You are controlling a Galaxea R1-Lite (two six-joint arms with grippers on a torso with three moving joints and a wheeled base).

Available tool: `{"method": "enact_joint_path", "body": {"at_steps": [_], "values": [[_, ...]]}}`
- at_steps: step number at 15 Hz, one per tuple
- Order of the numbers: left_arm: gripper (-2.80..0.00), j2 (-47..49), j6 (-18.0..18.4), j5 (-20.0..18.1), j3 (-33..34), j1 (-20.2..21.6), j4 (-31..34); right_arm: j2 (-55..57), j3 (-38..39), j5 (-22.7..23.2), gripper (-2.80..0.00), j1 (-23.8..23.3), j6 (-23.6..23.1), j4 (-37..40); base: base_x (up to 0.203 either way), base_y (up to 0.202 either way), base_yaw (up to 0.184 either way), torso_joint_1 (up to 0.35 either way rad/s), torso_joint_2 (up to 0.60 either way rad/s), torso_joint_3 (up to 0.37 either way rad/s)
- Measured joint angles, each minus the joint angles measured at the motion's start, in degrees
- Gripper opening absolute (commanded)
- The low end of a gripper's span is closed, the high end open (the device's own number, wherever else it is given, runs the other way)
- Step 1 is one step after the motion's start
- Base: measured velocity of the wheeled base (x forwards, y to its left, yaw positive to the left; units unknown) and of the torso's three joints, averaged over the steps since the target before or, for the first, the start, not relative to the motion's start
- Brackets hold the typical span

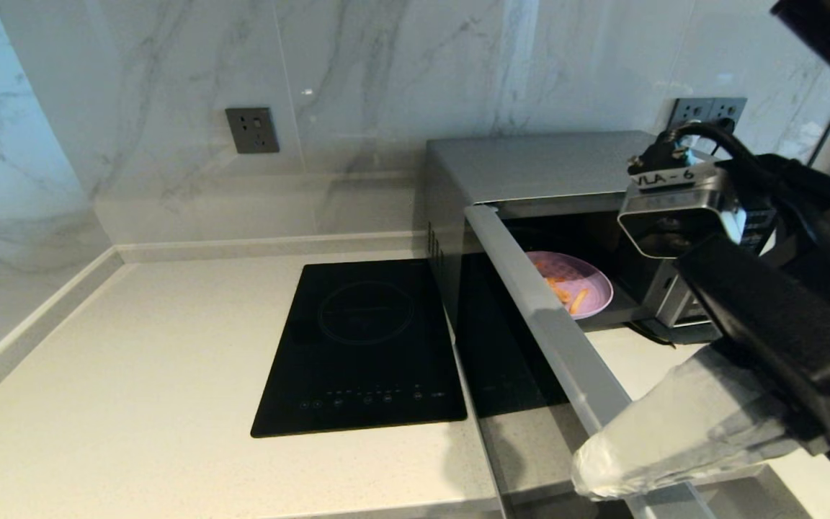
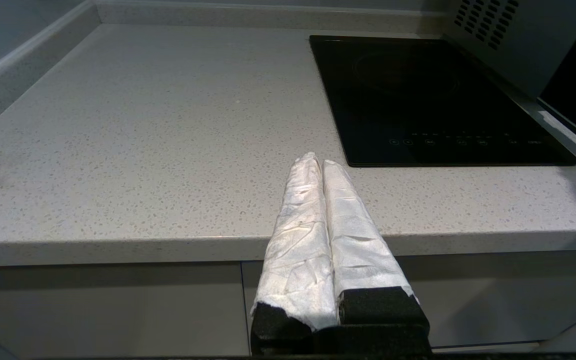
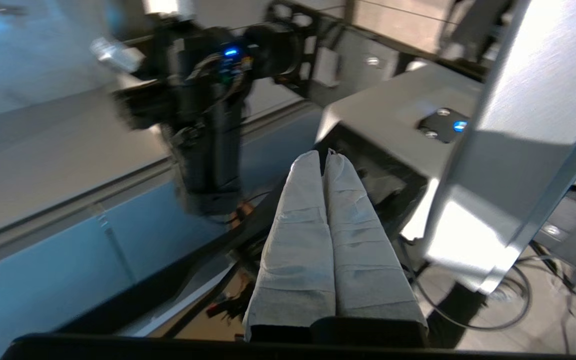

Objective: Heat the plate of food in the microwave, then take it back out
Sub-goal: Close the microwave oven

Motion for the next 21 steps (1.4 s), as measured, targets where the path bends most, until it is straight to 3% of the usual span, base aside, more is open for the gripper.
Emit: {"method": "enact_joint_path", "body": {"at_steps": [7,12,16,21], "values": [[-2.80,0.00,0.00,-0.03,0.00,0.00,0.00,4.32,0.21,-15.09,-2.80,0.89,0.46,5.23,0.000,0.000,0.000,0.000,0.00,0.000],[-2.80,0.00,0.00,-0.01,0.00,0.00,0.02,4.57,0.32,-26.16,-2.80,0.19,3.57,6.68,0.000,0.000,0.000,0.000,0.00,0.000],[-2.80,0.00,0.00,-0.01,0.00,0.00,0.00,4.57,0.35,-31.47,-2.80,-3.58,4.77,6.65,0.000,0.000,0.000,0.000,0.00,0.000],[-2.80,0.00,0.00,-0.03,0.00,-0.02,-0.01,4.48,0.40,-36.16,-2.80,-12.92,3.45,6.54,0.000,0.000,0.000,0.000,0.00,0.000]]}}
